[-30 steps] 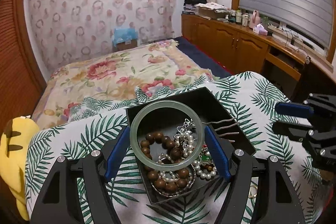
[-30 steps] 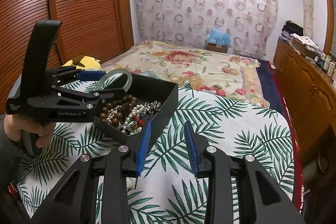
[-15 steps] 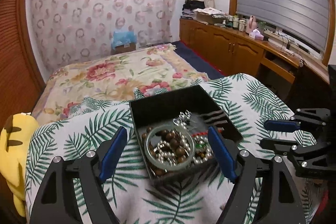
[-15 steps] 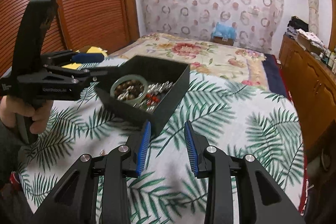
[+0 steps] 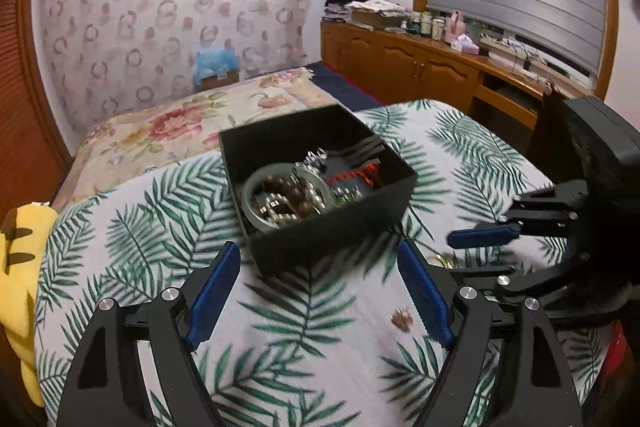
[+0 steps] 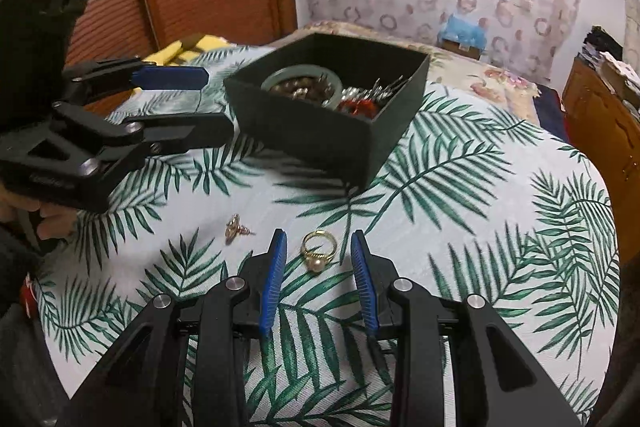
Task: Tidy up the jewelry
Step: 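Grasp the small earring with the left tool while the right grasps the gold ring, then carry the earring and gold ring into the black box and release them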
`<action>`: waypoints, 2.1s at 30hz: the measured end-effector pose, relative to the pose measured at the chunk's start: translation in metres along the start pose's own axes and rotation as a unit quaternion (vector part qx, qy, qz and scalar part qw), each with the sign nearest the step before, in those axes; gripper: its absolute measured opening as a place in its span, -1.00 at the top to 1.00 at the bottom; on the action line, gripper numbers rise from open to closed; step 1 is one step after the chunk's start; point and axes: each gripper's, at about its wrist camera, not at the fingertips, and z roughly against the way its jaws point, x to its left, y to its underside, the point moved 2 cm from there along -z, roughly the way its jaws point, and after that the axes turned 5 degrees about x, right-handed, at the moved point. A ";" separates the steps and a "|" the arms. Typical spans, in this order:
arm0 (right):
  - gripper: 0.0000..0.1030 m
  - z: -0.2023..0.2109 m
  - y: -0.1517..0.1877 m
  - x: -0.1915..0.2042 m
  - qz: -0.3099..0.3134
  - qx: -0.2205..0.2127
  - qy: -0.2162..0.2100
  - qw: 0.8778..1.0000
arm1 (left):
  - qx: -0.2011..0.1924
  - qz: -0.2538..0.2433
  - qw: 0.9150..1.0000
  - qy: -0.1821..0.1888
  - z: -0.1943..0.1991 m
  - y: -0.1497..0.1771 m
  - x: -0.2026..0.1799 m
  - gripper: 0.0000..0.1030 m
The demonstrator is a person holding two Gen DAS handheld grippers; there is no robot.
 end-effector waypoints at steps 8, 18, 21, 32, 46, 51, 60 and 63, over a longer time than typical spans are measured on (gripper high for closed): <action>0.61 -0.004 0.004 0.005 0.013 0.009 0.018 1.000 | 0.027 0.010 1.000 0.001 -0.010 0.023 -0.004 -0.51; 0.61 0.008 0.004 -0.004 -0.009 -0.018 0.036 0.999 | 0.040 0.002 0.999 0.016 -0.014 0.031 -0.014 -0.51; 0.61 0.011 0.004 -0.009 -0.021 -0.026 0.040 0.999 | 0.043 -0.003 0.999 0.032 -0.015 0.031 -0.019 -0.51; 0.61 0.012 0.004 -0.013 -0.030 -0.035 0.045 0.998 | 0.056 -0.031 0.997 0.038 -0.022 0.031 -0.041 -0.23; 0.61 0.014 0.005 -0.015 -0.035 -0.037 0.046 0.998 | 0.056 -0.042 0.997 0.043 -0.022 0.032 -0.043 0.89; 0.61 0.015 0.005 -0.015 -0.034 -0.038 0.048 0.998 | 0.042 -0.031 0.998 0.040 -0.014 0.029 -0.034 0.89; 0.61 0.020 -0.002 -0.009 -0.013 -0.044 0.052 0.998 | 0.016 -0.014 0.999 0.029 0.003 0.019 -0.017 0.89; 0.61 0.030 -0.014 -0.005 -0.005 -0.061 0.048 0.997 | 0.006 -0.014 1.000 0.022 0.007 0.012 -0.014 0.89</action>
